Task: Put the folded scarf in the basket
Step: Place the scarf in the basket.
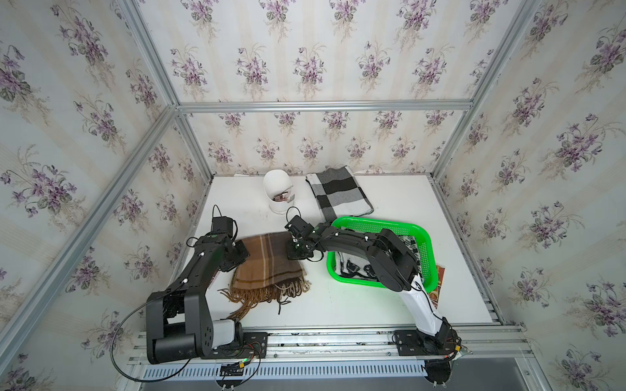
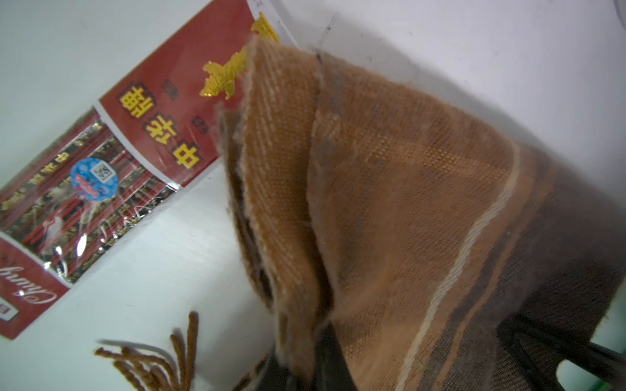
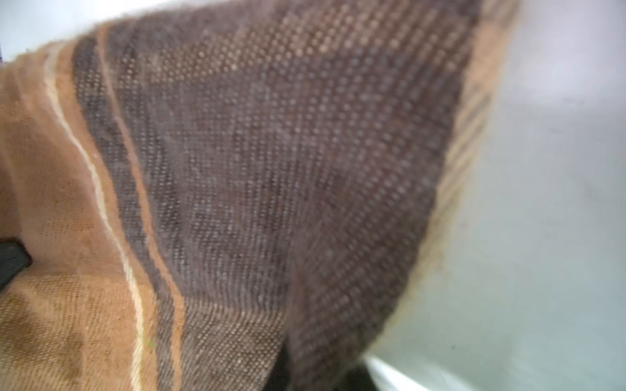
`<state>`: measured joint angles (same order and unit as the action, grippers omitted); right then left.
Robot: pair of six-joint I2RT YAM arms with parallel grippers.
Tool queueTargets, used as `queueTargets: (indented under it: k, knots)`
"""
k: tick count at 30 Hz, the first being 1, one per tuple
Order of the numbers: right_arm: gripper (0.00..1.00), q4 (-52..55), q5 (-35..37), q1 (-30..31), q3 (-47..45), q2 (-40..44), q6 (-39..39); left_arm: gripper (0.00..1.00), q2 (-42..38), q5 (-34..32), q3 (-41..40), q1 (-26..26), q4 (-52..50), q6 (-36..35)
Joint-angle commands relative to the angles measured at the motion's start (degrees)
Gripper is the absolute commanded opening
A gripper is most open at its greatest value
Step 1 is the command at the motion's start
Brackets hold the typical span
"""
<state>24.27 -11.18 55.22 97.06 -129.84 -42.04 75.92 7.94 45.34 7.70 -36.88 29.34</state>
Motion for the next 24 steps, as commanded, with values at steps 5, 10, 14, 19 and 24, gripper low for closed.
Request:
queueTargets:
  k: [5,10,14,19,24]
  knots:
    - [0.0,6.08,7.31,0.93,-0.42,5.81,-0.59,0.0,-1.01,2.44,5.18,-1.63,-3.52,0.1]
    - [0.0,7.11,9.33,0.97,-2.72,12.59,-1.87,0.0,-2.56,4.63,10.22,-2.87,-8.22,0.11]
    - [0.0,9.69,11.75,1.01,-3.16,17.54,-2.21,0.0,-4.32,7.0,13.88,-4.13,-11.03,1.13]
    - [0.0,13.62,15.05,0.9,-2.57,23.31,-1.92,0.0,-4.56,10.28,21.49,-8.16,-14.37,2.88]
    - [0.0,18.84,18.9,-0.94,-2.67,30.77,-1.6,0.0,-1.84,10.58,31.05,-16.41,-15.94,6.88]
